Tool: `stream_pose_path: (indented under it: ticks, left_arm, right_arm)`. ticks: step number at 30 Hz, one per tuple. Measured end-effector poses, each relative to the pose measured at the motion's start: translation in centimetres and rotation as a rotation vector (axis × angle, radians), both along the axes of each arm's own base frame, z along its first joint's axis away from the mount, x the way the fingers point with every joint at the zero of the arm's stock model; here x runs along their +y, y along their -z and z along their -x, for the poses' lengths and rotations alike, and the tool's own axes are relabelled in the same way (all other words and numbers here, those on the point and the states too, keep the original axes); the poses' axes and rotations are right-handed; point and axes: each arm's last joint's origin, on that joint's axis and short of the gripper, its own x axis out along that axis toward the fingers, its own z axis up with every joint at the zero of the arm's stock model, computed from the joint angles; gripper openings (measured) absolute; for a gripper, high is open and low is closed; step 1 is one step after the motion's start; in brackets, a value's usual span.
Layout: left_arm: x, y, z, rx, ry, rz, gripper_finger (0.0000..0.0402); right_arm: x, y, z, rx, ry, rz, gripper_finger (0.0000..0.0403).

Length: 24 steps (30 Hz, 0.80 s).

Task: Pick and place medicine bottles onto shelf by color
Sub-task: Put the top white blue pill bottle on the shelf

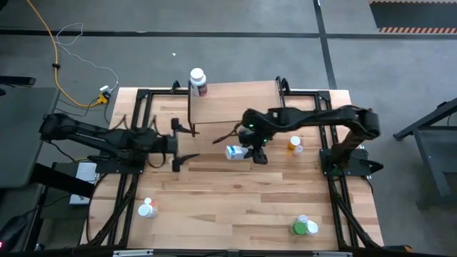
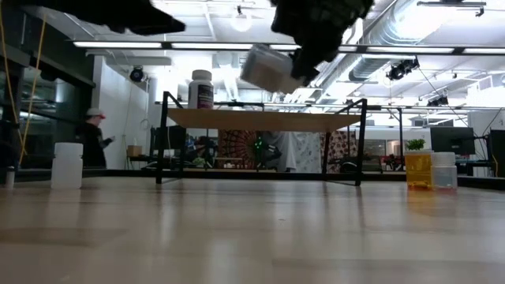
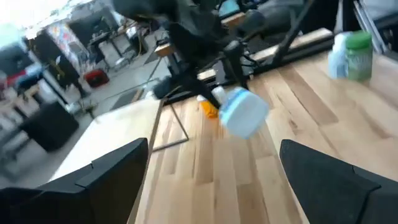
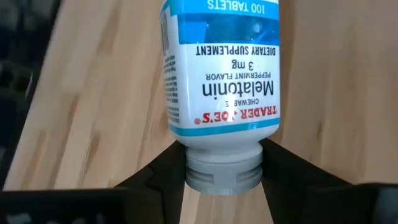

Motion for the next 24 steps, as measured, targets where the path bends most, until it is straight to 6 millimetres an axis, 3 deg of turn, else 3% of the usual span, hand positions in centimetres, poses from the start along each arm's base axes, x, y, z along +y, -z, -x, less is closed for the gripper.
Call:
stream_pose_path:
  ticks: [6, 16, 24]
  left_arm:
    - [-0.4, 1.8, -3.4, 0.055, 0.049, -0.110, 0.0355]
    - [-0.6, 2.5, -7.2, 0.116, 0.042, -0.115, 0.0355]
    - [-0.4, 3.7, -8.2, 0.189, 0.008, -0.126, 0.0355]
  right_arm:
    - [0.0, 0.5, 0.6, -0.252, 0.076, -0.021, 0.0163]
    - [-0.2, 2.8, -0.7, -0.210, 0.135, -0.022, 0.0165]
    - [1.1, 3.1, -0.9, -0.217, 0.061, -0.015, 0.0166]
